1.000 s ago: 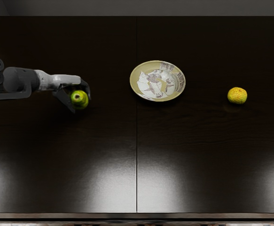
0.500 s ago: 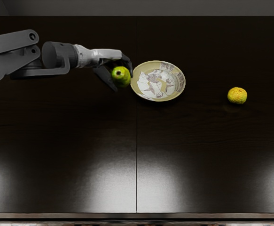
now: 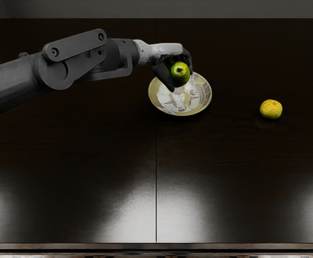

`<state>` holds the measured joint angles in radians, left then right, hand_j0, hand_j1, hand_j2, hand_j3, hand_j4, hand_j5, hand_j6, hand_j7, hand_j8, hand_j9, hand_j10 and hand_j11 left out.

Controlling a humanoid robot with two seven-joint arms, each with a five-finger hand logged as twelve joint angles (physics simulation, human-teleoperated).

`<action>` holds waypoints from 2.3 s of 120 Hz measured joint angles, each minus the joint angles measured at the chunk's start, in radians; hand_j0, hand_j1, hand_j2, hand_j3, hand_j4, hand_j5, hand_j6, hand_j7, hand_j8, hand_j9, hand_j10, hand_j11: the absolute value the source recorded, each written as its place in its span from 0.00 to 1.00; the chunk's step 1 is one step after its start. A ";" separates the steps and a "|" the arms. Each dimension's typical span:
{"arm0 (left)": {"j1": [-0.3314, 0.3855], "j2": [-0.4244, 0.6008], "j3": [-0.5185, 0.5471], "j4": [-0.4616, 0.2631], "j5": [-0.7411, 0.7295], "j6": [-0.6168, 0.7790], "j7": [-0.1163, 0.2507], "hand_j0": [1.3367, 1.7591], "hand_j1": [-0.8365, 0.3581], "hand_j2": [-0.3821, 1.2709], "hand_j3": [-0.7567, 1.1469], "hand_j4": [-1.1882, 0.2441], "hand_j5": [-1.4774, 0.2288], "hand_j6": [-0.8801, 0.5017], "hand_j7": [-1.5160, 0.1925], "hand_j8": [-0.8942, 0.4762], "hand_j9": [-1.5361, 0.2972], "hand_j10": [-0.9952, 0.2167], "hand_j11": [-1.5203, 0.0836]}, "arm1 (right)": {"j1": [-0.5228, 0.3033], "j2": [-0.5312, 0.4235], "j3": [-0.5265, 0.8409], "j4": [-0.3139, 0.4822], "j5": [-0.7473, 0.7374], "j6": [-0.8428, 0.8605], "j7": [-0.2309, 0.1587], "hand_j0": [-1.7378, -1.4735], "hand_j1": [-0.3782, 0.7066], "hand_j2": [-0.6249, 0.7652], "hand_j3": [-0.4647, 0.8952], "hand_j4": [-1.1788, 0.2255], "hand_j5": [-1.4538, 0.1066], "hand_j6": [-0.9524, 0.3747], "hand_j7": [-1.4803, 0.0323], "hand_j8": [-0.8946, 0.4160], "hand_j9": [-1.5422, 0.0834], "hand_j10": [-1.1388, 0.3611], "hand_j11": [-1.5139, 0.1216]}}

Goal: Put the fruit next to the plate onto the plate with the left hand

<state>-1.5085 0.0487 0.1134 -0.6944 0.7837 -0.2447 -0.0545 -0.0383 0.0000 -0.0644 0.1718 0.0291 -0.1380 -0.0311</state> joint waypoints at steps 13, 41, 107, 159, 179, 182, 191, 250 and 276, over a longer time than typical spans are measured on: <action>-0.001 -0.032 0.001 0.065 0.002 0.010 0.000 0.74 0.45 0.36 0.40 0.50 0.33 0.46 0.35 0.43 0.32 0.29 0.36 | 0.000 0.000 0.000 0.000 0.000 0.000 0.000 0.30 0.06 0.45 0.34 0.82 0.91 0.70 0.95 0.66 0.93 0.74 0.90; 0.007 -0.049 0.025 0.184 0.004 0.049 0.000 0.74 0.41 0.40 0.40 0.53 0.33 0.49 0.35 0.45 0.33 0.30 0.36 | 0.000 0.000 0.000 0.000 0.000 0.000 0.000 0.30 0.06 0.45 0.34 0.82 0.91 0.70 0.95 0.66 0.93 0.74 0.90; 0.059 -0.049 0.071 0.157 -0.005 0.055 0.000 0.74 0.45 0.37 0.40 0.50 0.34 0.46 0.36 0.42 0.33 0.28 0.36 | 0.000 0.000 0.000 0.000 0.000 0.000 0.000 0.30 0.06 0.45 0.34 0.82 0.91 0.70 0.95 0.66 0.93 0.74 0.90; 0.061 -0.049 0.069 0.103 -0.037 0.098 0.001 0.75 0.49 0.35 0.40 0.45 0.41 0.40 0.43 0.38 0.40 0.33 0.45 | 0.000 0.000 0.000 0.000 0.000 0.000 0.000 0.30 0.06 0.45 0.34 0.82 0.91 0.70 0.95 0.66 0.93 0.74 0.90; 0.062 -0.049 0.069 0.072 -0.058 0.169 0.006 0.76 0.65 0.30 0.40 0.57 0.57 0.44 0.59 0.44 0.56 0.50 0.63 | 0.000 0.000 0.000 0.000 0.000 0.001 0.000 0.30 0.06 0.45 0.34 0.82 0.91 0.70 0.95 0.66 0.93 0.74 0.90; 0.062 -0.049 0.069 0.070 -0.060 0.178 0.007 0.76 0.66 0.29 0.40 0.59 0.59 0.45 0.61 0.45 0.58 0.52 0.65 | 0.000 0.000 0.000 0.000 0.000 0.000 0.000 0.30 0.06 0.45 0.34 0.82 0.91 0.70 0.95 0.66 0.93 0.74 0.90; 0.069 -0.049 0.069 0.067 -0.062 0.219 0.010 0.76 0.72 0.28 0.40 0.63 0.64 0.48 0.66 0.48 0.63 0.58 0.70 | 0.000 0.000 0.000 0.000 0.000 0.000 0.000 0.30 0.06 0.45 0.34 0.82 0.91 0.70 0.95 0.66 0.93 0.74 0.90; 0.116 -0.049 -0.016 0.025 -0.125 0.221 0.004 0.76 0.96 0.24 0.40 0.81 0.84 0.62 0.86 0.63 0.81 0.79 0.92 | 0.000 0.000 0.000 0.000 0.000 0.000 0.000 0.30 0.06 0.45 0.34 0.82 0.91 0.70 0.95 0.66 0.93 0.74 0.90; 0.168 -0.031 -0.227 -0.012 -0.147 -0.080 0.004 0.76 0.98 0.23 0.40 0.82 0.86 0.63 0.88 0.64 0.83 0.81 0.94 | 0.000 0.000 0.000 0.000 0.000 0.000 0.000 0.30 0.06 0.45 0.34 0.82 0.91 0.70 0.95 0.66 0.93 0.74 0.90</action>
<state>-1.3408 0.0175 -0.1141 -0.7061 0.6363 -0.3249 -0.0508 -0.0384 0.0000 -0.0644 0.1718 0.0292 -0.1376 -0.0309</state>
